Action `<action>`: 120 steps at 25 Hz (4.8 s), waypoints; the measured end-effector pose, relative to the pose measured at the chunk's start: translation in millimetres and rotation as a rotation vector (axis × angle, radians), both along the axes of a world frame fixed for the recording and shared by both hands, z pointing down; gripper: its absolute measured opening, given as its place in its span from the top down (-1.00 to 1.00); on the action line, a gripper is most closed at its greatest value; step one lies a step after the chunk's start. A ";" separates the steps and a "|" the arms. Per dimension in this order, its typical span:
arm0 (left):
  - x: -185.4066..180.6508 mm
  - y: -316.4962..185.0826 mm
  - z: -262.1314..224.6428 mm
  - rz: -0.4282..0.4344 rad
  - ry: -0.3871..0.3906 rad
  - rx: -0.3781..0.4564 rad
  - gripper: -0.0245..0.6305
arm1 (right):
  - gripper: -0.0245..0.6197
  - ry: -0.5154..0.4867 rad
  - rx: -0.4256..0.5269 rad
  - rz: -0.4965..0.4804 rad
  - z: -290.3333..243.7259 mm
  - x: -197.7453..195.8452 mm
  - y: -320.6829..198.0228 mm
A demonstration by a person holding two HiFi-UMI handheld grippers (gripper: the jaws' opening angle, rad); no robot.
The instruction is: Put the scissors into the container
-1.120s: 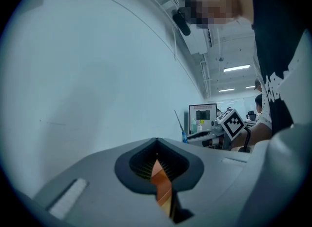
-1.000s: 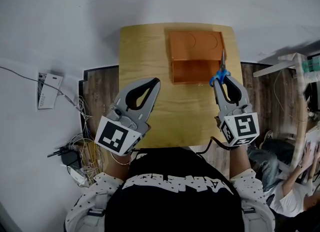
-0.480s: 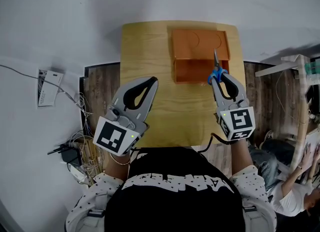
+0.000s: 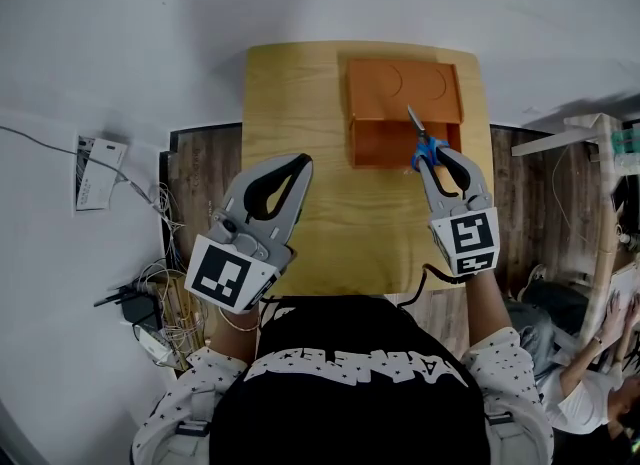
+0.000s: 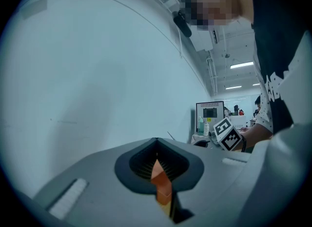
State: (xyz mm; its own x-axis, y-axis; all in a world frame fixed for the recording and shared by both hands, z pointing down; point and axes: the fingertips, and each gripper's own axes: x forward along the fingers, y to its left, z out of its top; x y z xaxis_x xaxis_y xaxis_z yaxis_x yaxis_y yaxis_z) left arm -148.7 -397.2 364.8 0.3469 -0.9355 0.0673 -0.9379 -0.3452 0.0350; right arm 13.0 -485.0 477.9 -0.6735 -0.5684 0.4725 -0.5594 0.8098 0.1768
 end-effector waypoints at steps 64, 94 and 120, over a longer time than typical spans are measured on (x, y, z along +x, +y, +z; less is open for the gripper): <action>-36.2 1.9 4.7 -0.106 0.016 -0.011 0.92 | 0.62 0.654 -0.076 -0.414 133.9 -4.2 -37.6; -54.5 7.2 13.0 -0.160 0.009 -0.043 0.92 | 0.62 0.760 -0.190 -0.559 161.7 -7.6 -39.4; -53.0 7.4 7.9 -0.153 0.016 -0.007 0.93 | 0.58 0.718 -0.215 -0.525 158.1 -5.1 -41.3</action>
State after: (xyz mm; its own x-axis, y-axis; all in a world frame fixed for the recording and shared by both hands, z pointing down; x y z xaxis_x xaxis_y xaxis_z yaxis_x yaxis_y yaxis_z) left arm -201.7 -389.8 372.6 0.2016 -0.9770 0.0698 -0.9788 -0.1982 0.0525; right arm 7.9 -526.3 636.1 -0.3239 -0.1234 0.9380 0.0762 0.9848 0.1558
